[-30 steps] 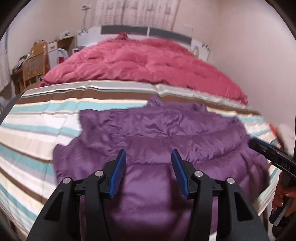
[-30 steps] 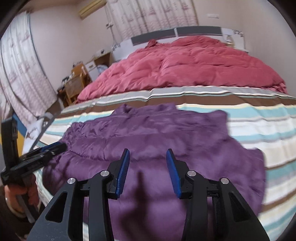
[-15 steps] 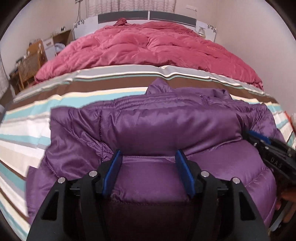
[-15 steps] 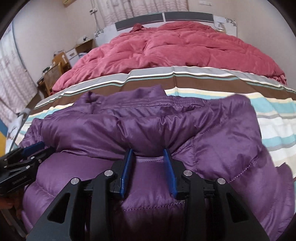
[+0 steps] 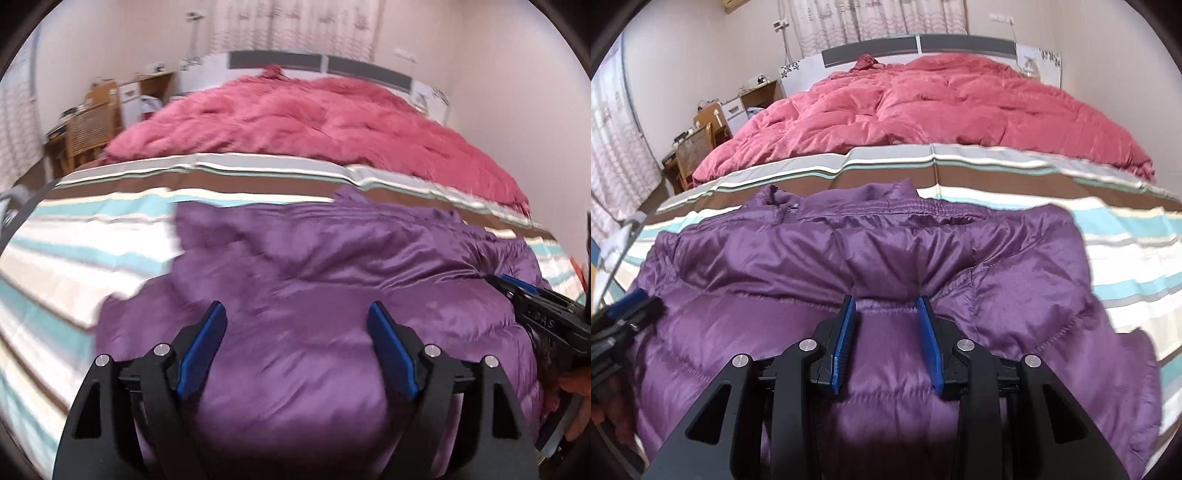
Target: Fold large clothes
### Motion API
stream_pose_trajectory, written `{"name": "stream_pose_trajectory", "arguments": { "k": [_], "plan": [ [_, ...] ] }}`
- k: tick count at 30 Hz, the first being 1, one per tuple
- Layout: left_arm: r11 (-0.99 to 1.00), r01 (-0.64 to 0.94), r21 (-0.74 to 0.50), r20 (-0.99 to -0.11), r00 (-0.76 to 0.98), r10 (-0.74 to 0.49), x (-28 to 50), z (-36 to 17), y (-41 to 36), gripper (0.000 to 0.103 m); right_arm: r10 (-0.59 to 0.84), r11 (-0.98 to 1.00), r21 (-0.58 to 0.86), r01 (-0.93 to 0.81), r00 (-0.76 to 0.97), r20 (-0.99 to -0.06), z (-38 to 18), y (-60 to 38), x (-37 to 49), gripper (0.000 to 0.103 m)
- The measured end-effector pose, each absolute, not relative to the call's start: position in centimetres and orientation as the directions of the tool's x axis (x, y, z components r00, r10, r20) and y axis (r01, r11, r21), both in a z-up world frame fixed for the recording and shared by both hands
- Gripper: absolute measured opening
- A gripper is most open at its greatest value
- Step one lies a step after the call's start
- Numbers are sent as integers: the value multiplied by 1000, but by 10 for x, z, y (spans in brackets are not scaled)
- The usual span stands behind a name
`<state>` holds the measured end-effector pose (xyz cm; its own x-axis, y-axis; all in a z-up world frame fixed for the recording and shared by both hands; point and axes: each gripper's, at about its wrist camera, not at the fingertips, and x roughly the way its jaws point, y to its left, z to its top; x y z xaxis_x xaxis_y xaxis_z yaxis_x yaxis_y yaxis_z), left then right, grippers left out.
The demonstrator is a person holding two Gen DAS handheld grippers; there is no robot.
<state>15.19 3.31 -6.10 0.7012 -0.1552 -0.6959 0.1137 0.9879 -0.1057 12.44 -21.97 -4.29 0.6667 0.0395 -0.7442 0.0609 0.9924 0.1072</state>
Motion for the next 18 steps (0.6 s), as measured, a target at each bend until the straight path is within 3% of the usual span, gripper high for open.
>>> {"name": "stream_pose_trajectory", "arguments": {
  "k": [6, 18],
  "plan": [
    [982, -51, -183, -688, 720, -91, 118, -64, 91, 82, 37, 998, 63, 12, 695, -718, -22, -202, 91, 35],
    [969, -144, -203, -721, 691, -49, 90, -87, 128, 86, 104, 993, 112, -35, 700, -707, -6, -178, 44, 35]
  ]
}}
